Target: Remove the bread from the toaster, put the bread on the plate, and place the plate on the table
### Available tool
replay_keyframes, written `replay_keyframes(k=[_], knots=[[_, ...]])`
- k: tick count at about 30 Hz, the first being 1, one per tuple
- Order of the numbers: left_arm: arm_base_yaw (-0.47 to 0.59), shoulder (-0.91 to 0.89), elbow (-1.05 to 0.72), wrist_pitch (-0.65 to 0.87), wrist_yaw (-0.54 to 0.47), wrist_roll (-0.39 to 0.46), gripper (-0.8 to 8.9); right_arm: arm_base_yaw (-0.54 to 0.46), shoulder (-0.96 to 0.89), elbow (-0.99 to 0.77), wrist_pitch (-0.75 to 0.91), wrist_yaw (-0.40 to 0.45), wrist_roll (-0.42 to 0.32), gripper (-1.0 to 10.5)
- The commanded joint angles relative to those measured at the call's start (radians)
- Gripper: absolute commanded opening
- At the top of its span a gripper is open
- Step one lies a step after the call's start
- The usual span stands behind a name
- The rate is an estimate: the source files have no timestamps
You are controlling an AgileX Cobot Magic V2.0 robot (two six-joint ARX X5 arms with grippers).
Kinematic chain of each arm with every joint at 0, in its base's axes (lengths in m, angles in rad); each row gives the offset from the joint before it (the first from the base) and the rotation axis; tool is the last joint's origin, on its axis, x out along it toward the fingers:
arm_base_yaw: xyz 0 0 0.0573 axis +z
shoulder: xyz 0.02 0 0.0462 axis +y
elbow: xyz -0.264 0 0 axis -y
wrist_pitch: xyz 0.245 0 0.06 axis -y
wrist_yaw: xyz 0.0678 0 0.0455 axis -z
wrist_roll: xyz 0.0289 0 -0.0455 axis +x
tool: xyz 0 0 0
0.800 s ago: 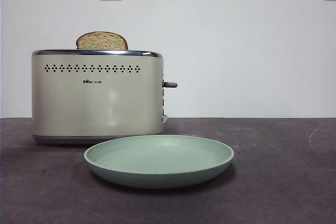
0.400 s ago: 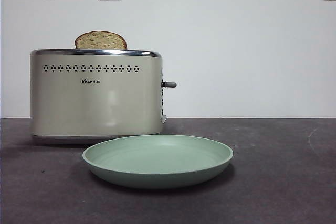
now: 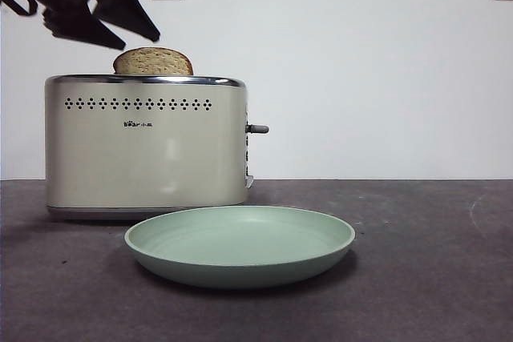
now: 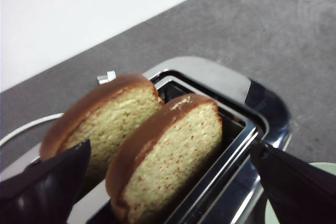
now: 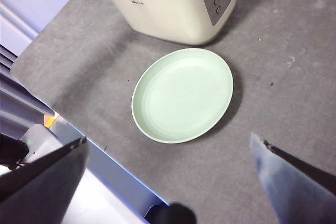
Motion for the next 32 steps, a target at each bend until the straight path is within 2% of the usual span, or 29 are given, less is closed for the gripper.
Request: replay_keyframes(k=[1, 4, 11, 15, 23, 28, 32], knots=[[-0.008, 0.027, -0.002, 0.018, -0.014, 0.023, 6.25, 0.002, -0.002, 0.002, -0.008, 0.001, 0.0, 6.9], [-0.013, 0.05, -0.002, 0.018, -0.014, 0.023, 5.9, 0.002, -0.002, 0.002, -0.018, 0.001, 0.0, 6.9], [-0.019, 0.058, -0.002, 0.008, -0.016, 0.022, 1.43, 0.002, -0.002, 0.002, -0.018, 0.0, 0.0, 6.9], [-0.019, 0.058, -0.002, -0.015, -0.014, 0.019, -0.1, 0.002, -0.002, 0.002, -0.019, 0.0, 0.0, 6.9], [-0.019, 0.056, 0.007, -0.008, -0.014, 0.012, -0.08, 0.002, -0.002, 0.002, -0.021, 0.0, 0.0, 6.9], [-0.019, 0.048, 0.071, -0.03, -0.013, -0.031, -0.08, 0.002, -0.002, 0.002, -0.023, 0.0, 0.0, 6.9], [-0.019, 0.033, 0.151, -0.07, -0.011, -0.034, -0.08, 0.002, -0.002, 0.002, -0.023, 0.0, 0.0, 6.9]])
